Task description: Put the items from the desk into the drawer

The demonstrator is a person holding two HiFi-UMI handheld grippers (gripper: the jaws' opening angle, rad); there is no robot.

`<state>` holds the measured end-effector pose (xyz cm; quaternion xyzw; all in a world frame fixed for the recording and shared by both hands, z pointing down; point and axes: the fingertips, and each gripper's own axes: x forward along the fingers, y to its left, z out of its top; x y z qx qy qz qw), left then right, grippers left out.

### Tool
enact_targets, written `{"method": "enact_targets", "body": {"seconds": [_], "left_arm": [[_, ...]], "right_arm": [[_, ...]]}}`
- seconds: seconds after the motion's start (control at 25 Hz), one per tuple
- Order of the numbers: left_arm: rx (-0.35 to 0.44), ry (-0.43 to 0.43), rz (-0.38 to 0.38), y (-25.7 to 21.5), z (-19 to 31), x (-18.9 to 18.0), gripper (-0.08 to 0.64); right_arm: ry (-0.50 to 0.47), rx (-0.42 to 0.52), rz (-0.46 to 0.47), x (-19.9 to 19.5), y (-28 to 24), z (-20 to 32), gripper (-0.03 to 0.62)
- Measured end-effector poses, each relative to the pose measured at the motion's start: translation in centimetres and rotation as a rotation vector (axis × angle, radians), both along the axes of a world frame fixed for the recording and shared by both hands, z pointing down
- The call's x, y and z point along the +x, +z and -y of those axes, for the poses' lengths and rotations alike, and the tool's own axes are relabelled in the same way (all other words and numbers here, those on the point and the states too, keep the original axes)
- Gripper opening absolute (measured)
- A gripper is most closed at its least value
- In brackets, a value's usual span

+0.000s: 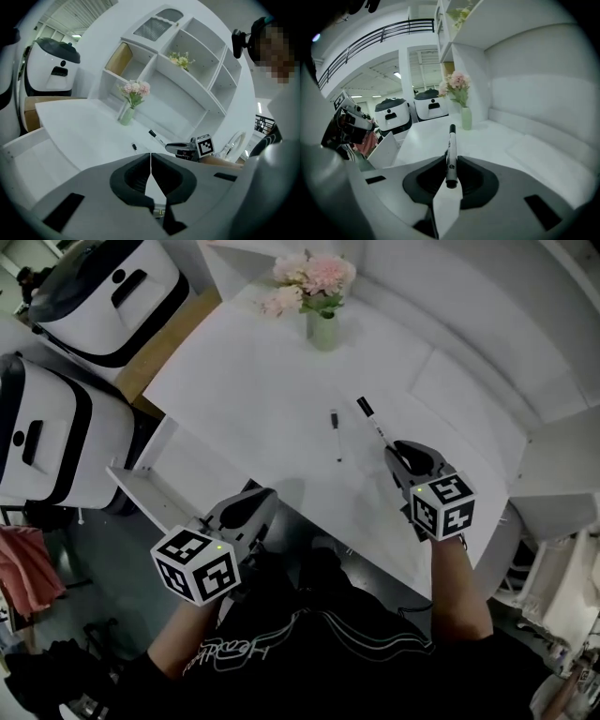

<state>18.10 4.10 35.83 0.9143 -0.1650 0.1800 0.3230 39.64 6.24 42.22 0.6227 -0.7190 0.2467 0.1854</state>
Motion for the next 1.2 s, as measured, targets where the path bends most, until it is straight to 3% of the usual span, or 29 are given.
{"method": "enact_targets", "body": {"seconds": [0.36,0.72,0.96,1.2], "left_arm": [[0.004,-0.112,-0.015,-0.6,6.8,-15.3,0.025],[-0.054,-0.326,0.016,3.3,12.9,-32.7,0.025],[-0.106,-0.429,-0.002,5.4,14.4,-40.1,0.023],[-0.144,-0.505,-0.01,7.8,15.4,-43.9,0.023]], "right_arm": [[-0.233,0.019,0.011,-20.7,-2.4,8.8,0.087],[-0.472,-0.087,0.053,-40.7,3.8,16.8,0.087],[-0.585,-0.218,0.001,-48.5,10.6,19.9,0.087],[-0.614,-0.368,-0.052,-51.6,18.9,21.8,0.087]]}}
